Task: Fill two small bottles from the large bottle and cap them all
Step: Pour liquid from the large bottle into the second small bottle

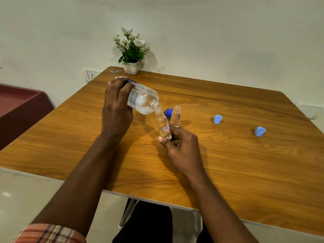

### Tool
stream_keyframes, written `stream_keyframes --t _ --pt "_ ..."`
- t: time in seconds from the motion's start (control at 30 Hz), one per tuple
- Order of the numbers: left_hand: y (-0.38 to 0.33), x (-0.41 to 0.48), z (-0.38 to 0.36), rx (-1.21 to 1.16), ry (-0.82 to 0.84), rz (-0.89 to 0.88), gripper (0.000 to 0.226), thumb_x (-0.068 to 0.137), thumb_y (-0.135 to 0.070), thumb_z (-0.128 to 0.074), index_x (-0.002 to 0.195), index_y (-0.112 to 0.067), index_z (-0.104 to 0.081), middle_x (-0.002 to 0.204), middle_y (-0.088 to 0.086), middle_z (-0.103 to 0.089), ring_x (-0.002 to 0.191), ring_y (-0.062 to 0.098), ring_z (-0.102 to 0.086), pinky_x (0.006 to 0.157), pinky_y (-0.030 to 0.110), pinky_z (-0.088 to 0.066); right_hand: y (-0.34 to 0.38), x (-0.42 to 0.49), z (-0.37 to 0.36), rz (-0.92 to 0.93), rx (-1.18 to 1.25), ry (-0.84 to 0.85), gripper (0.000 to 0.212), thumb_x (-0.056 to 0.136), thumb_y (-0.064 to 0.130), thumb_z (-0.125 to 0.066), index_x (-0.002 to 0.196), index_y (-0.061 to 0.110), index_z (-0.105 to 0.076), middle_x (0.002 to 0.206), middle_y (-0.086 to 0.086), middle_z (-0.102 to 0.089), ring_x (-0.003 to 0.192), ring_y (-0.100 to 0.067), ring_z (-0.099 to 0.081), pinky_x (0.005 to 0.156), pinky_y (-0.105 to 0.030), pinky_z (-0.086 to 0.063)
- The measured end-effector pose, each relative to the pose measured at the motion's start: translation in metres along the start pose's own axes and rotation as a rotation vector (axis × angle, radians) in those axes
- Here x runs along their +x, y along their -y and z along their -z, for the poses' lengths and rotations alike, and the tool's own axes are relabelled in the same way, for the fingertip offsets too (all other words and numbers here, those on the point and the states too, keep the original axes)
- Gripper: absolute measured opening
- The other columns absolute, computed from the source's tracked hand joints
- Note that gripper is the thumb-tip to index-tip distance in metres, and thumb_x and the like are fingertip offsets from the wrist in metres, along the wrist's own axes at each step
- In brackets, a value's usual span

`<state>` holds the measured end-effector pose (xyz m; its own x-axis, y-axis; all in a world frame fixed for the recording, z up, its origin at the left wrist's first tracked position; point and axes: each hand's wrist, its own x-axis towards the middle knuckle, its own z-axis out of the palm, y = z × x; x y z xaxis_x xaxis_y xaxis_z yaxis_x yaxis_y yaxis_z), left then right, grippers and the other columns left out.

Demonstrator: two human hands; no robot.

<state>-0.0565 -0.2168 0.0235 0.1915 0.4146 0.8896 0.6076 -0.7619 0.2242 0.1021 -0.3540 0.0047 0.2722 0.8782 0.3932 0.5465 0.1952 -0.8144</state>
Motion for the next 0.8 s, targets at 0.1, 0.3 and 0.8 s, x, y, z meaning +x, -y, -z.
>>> stream_keyframes --t 0.1,0.3,0.8 --pt "0.0003 -0.0001 0.0000 0.001 0.001 0.001 0.056 0.079 0.008 -0.070 0.125 -0.010 -0.043 0.129 0.025 -0.053 0.128 0.039 -0.043 0.101 0.057 -0.041 0.0006 -0.0003 0.0001 -0.003 -0.002 -0.001 0.019 0.082 0.025 -0.072 0.101 0.020 -0.073 0.090 0.005 -0.072 0.080 -0.009 -0.064 0.071 -0.041 -0.054" --pt "0.0000 -0.0003 0.0002 0.000 0.012 0.006 0.057 0.079 0.008 -0.071 0.125 -0.011 -0.043 0.130 0.025 -0.052 0.128 0.039 -0.043 0.100 0.058 -0.041 0.0003 -0.0001 0.0000 0.011 -0.004 0.000 0.017 0.082 0.026 -0.071 0.096 0.019 -0.073 0.087 0.005 -0.071 0.079 -0.011 -0.064 0.070 -0.041 -0.053" --pt "-0.0007 0.0000 0.0008 0.003 0.002 0.004 0.056 0.079 0.008 -0.070 0.125 -0.010 -0.043 0.129 0.025 -0.053 0.129 0.037 -0.041 0.102 0.058 -0.040 -0.0008 0.0007 -0.0006 0.028 -0.004 0.010 0.016 0.080 0.029 -0.068 0.091 0.018 -0.071 0.085 0.005 -0.070 0.078 -0.011 -0.064 0.070 -0.041 -0.052"
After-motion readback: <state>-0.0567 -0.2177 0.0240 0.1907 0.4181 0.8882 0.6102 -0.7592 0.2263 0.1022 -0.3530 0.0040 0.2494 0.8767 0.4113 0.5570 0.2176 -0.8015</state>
